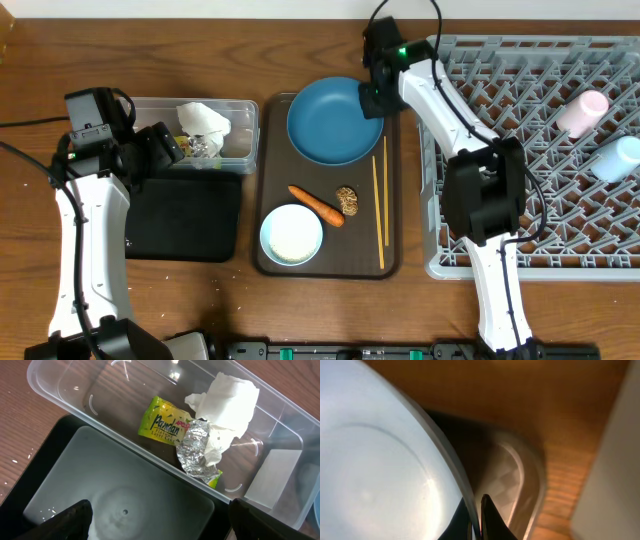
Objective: Sort waste into correct bins and load items into the dishwasher rack
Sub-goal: 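Lift the blue plate with the right gripper over the rack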
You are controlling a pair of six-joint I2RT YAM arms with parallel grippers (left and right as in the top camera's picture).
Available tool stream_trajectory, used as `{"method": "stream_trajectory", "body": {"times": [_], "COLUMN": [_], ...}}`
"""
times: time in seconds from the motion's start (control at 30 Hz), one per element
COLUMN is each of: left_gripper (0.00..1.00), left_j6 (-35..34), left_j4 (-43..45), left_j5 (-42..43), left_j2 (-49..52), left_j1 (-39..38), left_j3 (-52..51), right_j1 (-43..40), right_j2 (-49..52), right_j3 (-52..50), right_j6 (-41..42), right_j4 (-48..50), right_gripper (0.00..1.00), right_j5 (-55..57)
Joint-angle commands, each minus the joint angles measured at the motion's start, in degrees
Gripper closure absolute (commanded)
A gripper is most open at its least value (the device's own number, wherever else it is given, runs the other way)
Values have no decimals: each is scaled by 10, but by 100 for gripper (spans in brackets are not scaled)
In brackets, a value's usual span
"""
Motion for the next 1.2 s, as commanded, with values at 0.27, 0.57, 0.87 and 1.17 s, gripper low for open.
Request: {"method": "stream_trajectory", "body": {"times": [0.27,0.57,0.87,1.17], "left_gripper": [12,12,12,12], "left_j6": [3,3,3,3], "left_j4": [-2,-1,-2,-2], "left_j5": [-5,-5,-5,-5], "left_j2": [-4,-4,-4,-4], "left_j1": [2,2,2,2], "left_j3": [3,3,3,3], "right_j1": [-1,-43,-125,-196], "right_j2": [-142,-232,-242,-242], "right_j3": [36,36,17,-54], "right_j6": [-36,-76,0,146], "right_j4": [-3,-19,-54,-98], "right_gripper": [99,99,99,99], "right_j5": [143,310,674,724]}}
